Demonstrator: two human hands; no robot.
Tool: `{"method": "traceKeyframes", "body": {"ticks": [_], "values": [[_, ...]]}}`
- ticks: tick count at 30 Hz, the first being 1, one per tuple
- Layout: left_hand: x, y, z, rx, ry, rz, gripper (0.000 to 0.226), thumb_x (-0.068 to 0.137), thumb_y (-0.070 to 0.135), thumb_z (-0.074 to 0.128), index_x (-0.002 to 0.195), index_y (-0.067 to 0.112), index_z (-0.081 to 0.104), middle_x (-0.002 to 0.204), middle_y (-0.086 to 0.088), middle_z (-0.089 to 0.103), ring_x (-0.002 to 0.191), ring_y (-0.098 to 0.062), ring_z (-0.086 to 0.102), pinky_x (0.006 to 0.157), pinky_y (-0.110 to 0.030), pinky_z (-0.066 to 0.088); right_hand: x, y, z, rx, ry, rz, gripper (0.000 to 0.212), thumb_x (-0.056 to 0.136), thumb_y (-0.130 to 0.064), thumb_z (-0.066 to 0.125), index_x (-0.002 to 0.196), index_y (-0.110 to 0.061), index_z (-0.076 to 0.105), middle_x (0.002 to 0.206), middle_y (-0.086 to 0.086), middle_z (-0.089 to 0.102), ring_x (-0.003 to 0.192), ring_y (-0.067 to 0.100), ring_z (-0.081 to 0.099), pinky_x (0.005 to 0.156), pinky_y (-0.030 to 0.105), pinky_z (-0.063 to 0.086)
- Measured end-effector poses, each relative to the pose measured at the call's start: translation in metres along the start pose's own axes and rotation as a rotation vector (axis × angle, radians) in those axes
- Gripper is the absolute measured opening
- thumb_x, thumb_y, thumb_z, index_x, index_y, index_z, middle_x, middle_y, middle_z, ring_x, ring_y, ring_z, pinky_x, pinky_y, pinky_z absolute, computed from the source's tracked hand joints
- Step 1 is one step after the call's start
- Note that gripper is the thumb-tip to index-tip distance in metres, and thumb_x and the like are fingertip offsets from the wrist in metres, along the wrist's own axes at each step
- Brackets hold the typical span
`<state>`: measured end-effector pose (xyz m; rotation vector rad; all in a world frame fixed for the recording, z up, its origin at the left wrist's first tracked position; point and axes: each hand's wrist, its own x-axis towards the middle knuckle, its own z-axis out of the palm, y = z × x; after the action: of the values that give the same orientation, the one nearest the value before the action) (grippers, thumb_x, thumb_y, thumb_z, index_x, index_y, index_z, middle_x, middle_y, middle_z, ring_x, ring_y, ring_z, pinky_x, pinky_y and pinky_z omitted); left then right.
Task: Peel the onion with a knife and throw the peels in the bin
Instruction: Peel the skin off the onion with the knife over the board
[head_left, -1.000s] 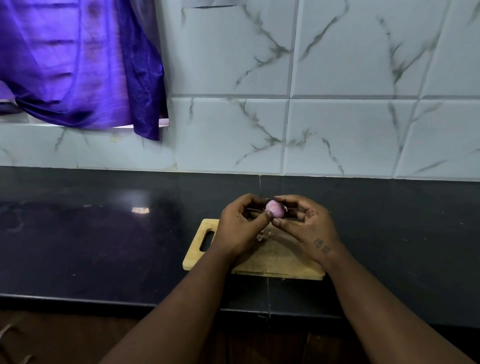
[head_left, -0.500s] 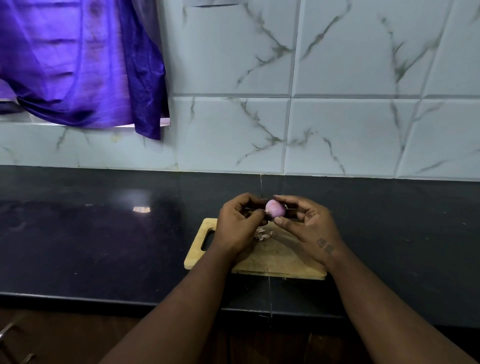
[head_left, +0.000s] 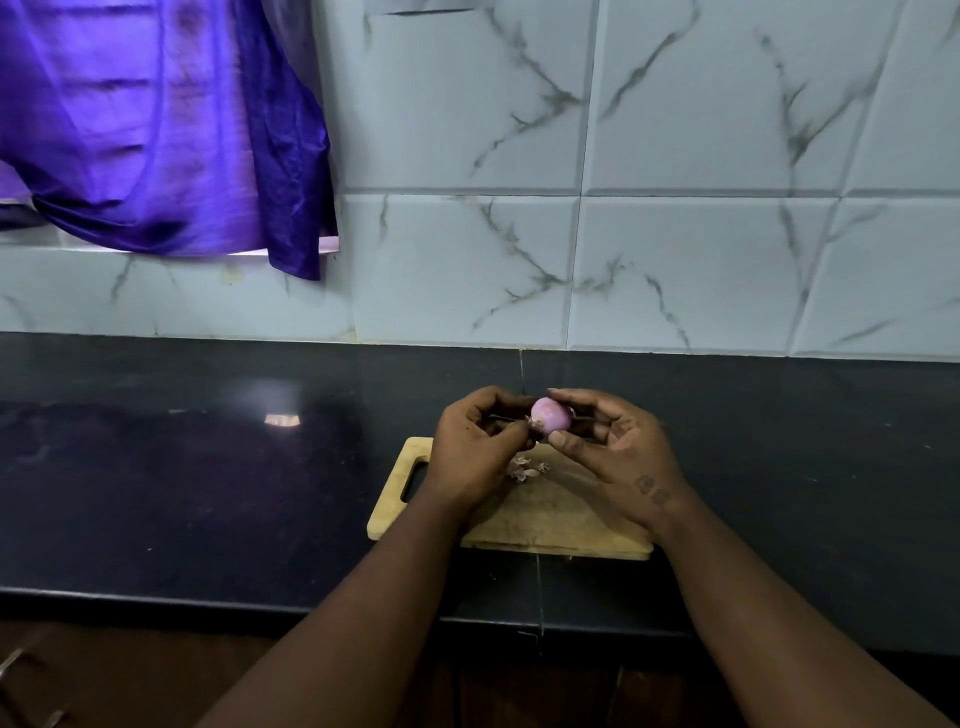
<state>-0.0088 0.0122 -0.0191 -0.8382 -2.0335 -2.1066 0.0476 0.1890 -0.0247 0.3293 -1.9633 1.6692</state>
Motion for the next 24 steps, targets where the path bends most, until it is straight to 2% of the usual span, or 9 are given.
{"method": "traceKeyframes", "body": {"ticks": [3, 6, 8, 12, 15, 20, 24], "values": [[-0.0001, -0.0014, 0.0018, -0.008, 0.019, -0.031, 0.022, 0.095, -0.006, 0.063, 0.105, 0.006, 0.079, 0.099, -0.014, 0.080, 0.095, -0.037, 0.076, 0.086, -0.047, 0.065, -0.0010, -0.0010, 0.0013, -0.010, -0.001, 0.003, 0.047, 0.083, 0.002, 0.080, 0.126, -0.014, 0.071, 0.122, 0.006, 0.076, 0.114, 0.022, 0.074, 0.100, 0.036, 0.058], [-0.0007, -0.0022, 0.0029, 0.094, 0.022, 0.007, 0.010, 0.099, 0.019, 0.070, 0.097, 0.015, 0.079, 0.092, -0.006, 0.079, 0.091, -0.026, 0.077, 0.083, -0.050, 0.064, -0.0020, -0.0035, 0.0006, -0.017, 0.010, 0.014, 0.052, 0.083, 0.003, 0.080, 0.130, -0.017, 0.068, 0.125, 0.006, 0.073, 0.112, 0.017, 0.074, 0.094, 0.032, 0.061], [-0.0007, -0.0031, 0.0027, 0.143, 0.025, 0.042, 0.011, 0.094, 0.029, 0.077, 0.099, 0.020, 0.079, 0.096, 0.000, 0.079, 0.092, -0.017, 0.076, 0.084, -0.049, 0.063, -0.0023, -0.0045, 0.0002, -0.032, 0.016, 0.023, 0.056, 0.081, 0.001, 0.083, 0.130, -0.020, 0.067, 0.122, 0.001, 0.073, 0.110, 0.014, 0.073, 0.089, 0.028, 0.061], [-0.0010, -0.0038, 0.0028, 0.134, 0.017, 0.102, 0.023, 0.090, 0.018, 0.081, 0.113, 0.020, 0.079, 0.109, 0.005, 0.079, 0.102, -0.010, 0.075, 0.091, -0.045, 0.063, -0.0005, -0.0002, 0.0001, -0.058, 0.023, 0.041, 0.048, 0.076, 0.001, 0.087, 0.117, -0.020, 0.071, 0.116, 0.002, 0.077, 0.112, 0.017, 0.073, 0.092, 0.031, 0.061], [-0.0018, -0.0023, 0.0020, 0.151, 0.023, 0.148, 0.020, 0.087, 0.012, 0.084, 0.107, 0.015, 0.082, 0.105, 0.002, 0.078, 0.100, -0.011, 0.075, 0.091, -0.044, 0.063, -0.0007, 0.0002, 0.0014, -0.063, 0.015, 0.035, 0.049, 0.076, 0.004, 0.086, 0.118, -0.017, 0.072, 0.115, 0.003, 0.077, 0.111, 0.016, 0.073, 0.093, 0.031, 0.061], [-0.0023, -0.0013, 0.0019, 0.082, 0.027, 0.116, 0.014, 0.087, 0.004, 0.081, 0.100, 0.009, 0.082, 0.098, -0.004, 0.080, 0.096, -0.019, 0.076, 0.088, -0.041, 0.064, -0.0010, -0.0013, 0.0025, -0.046, 0.022, 0.031, 0.051, 0.074, 0.001, 0.088, 0.119, -0.016, 0.073, 0.113, 0.001, 0.078, 0.107, 0.011, 0.075, 0.085, 0.019, 0.059], [-0.0031, -0.0011, 0.0026, 0.083, 0.045, 0.111, 0.013, 0.090, 0.002, 0.077, 0.099, 0.009, 0.082, 0.094, -0.003, 0.082, 0.091, -0.014, 0.077, 0.083, -0.028, 0.063, -0.0013, -0.0025, 0.0030, -0.079, 0.011, 0.050, 0.046, 0.075, -0.003, 0.088, 0.117, -0.016, 0.075, 0.112, 0.001, 0.079, 0.105, 0.012, 0.076, 0.086, 0.019, 0.059]]}}
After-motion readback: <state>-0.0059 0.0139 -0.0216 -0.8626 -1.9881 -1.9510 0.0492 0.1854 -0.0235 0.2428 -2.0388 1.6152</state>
